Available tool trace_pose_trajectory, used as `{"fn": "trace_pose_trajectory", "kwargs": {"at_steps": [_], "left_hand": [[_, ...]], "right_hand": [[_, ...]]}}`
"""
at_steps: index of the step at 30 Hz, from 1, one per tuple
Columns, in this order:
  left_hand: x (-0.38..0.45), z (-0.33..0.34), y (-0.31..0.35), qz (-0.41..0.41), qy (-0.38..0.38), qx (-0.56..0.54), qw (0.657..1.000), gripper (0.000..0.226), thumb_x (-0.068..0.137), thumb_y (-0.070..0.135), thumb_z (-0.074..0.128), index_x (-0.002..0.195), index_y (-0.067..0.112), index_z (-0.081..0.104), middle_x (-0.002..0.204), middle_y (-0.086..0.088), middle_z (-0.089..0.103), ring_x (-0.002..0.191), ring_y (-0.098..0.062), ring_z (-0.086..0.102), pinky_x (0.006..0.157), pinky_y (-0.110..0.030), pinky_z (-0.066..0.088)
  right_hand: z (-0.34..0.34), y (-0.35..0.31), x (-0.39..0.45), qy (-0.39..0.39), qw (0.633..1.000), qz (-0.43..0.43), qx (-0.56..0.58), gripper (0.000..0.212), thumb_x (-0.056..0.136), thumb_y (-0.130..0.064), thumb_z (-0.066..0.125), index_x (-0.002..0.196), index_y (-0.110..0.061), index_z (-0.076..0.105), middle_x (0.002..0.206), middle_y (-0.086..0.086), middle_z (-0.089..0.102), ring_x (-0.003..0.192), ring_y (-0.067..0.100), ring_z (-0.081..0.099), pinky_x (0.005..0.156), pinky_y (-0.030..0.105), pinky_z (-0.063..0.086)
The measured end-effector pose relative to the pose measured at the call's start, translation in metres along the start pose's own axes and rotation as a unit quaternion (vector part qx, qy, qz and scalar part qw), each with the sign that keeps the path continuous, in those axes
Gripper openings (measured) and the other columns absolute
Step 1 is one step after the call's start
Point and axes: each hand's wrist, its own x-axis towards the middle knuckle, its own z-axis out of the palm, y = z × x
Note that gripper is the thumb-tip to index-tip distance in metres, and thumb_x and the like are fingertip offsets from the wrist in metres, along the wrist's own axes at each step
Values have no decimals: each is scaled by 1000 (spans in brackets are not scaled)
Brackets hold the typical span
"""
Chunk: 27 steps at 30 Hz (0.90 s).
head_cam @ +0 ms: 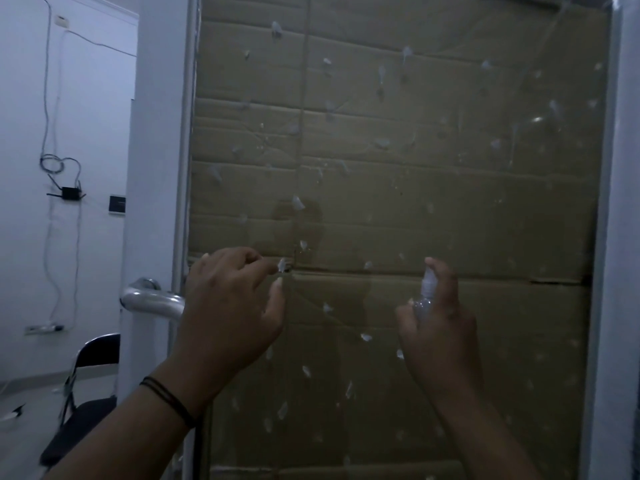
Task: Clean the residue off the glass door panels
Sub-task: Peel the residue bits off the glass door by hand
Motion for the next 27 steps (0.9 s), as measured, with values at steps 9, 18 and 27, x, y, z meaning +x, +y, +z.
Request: {"fn": "trace_pose_trajectory", "kwargs": {"at_steps": [9,18,27], "left_hand": [[-4,-3,-4,-1,6,6,1000,25,78,27,58,92,13,73,90,-4,67,87,-21,60,84,-45,47],[-6,-15,-16,-18,4,19,1000,25,80,29,56,93,14,72,90,-1,65,86,-18,58,83,-46,48],[-13,-25,-27,-32,15,35,999,23,78,26,60,92,13,73,90,-3,67,85,-16,57,83,-45,48]], "right_hand": [[9,-17,-8,10,997,-68,-20,88,84,-10,59,146,-38,3,122,13,60,76,30,61,61,22,34],[34,-42,-2,-17,995,-98,19,90,82,-6,58,145,-35,1,107,14,60,73,32,60,54,32,47],[53,-65,-4,-33,994,-99,38,75,78,-6,61,144,-24,30,84,4,50,58,17,38,53,26,33]]}}
